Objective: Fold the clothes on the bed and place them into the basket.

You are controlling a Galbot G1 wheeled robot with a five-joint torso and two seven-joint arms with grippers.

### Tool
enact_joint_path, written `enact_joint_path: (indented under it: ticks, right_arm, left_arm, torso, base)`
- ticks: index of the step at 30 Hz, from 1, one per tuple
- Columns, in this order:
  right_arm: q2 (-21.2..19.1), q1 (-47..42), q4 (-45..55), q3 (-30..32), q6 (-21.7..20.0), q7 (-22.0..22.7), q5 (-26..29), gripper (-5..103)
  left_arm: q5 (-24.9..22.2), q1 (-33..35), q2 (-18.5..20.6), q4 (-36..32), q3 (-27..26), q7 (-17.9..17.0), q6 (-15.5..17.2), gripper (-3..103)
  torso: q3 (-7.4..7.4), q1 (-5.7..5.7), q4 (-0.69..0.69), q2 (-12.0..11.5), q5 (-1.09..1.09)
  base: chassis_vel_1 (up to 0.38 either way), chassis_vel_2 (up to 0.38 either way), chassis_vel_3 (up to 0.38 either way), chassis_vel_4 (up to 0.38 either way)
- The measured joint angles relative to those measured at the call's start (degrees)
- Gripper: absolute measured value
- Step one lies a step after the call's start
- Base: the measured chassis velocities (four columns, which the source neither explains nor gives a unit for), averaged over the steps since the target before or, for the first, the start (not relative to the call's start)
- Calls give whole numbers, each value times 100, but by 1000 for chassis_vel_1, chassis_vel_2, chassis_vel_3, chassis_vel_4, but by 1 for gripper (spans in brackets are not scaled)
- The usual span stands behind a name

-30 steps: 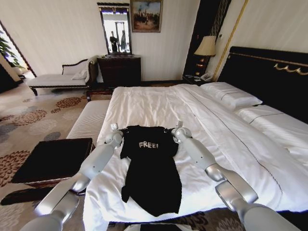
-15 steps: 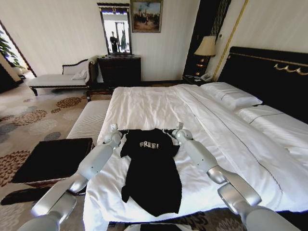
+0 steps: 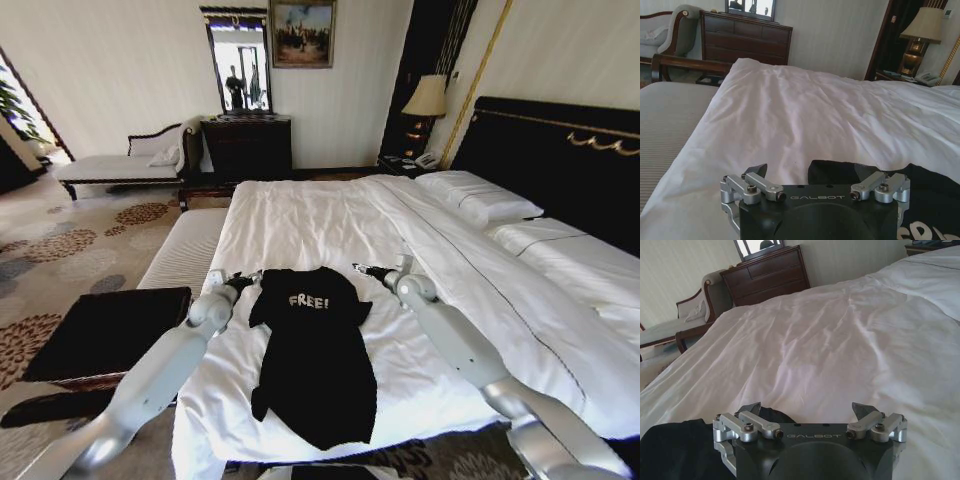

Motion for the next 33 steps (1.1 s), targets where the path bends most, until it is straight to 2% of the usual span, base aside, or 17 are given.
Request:
enact_joint_path:
  ticks: [3, 5, 6, 8, 11, 17, 23, 31, 33]
  right_arm:
    - [-159, -919, 765, 597, -14, -41, -24, 100]
    - [-182, -1164, 939, 755, -16, -51, -31, 100]
    - [-199, -1414, 1119, 929, -17, -70, -46, 100]
    - [-219, -1984, 1528, 1369, -16, -121, -116, 100]
    - [-203, -2468, 1816, 1739, -16, -174, -170, 100]
    - [-81, -3675, 2343, 2460, -21, -316, -259, 100]
    - [-53, -4501, 2683, 2872, -119, -395, -23, 100]
    - [-57, -5091, 2882, 3236, -272, -454, 473, 100]
    - [-24, -5386, 2947, 3318, -297, -521, 512, 100]
  left_arm:
    - [445, 885, 161, -629, -510, 163, -222, 100]
    - [556, 1063, 191, -741, -595, 201, -275, 100]
    - [656, 1266, 225, -866, -680, 246, -323, 100]
    - [964, 1839, 263, -1173, -912, 393, -454, 100]
    - [1131, 2284, 214, -1382, -1078, 486, -535, 100]
    - [1450, 3299, -46, -1858, -1442, 733, -727, 100]
    - [1664, 4036, -370, -2244, -1724, 928, -838, 100]
    - [1854, 4410, -678, -2522, -1720, 941, -863, 100]
    - [2103, 4604, -857, -2543, -1665, 929, -885, 100]
  torso:
    - [-1, -1, -4, 0, 4]
    - [-1, -1, -6, 0, 3]
    - [0, -1, -10, 0, 4]
    - [0, -1, -7, 1, 3]
    - [0, 0, -3, 0, 4]
    - [0, 0, -6, 1, 4]
    - [0, 1, -3, 0, 3]
    - [1, 1, -5, -1, 3]
    - [1, 2, -4, -1, 2]
  base:
    - [0, 0, 0, 0]
    - [0, 0, 0, 0]
    - [0, 0, 0, 0]
    - [0, 0, 0, 0]
    - [0, 0, 0, 0]
    - [0, 0, 0, 0]
    - [0, 0, 0, 0]
    - [0, 0, 0, 0]
    - [0, 0, 0, 0]
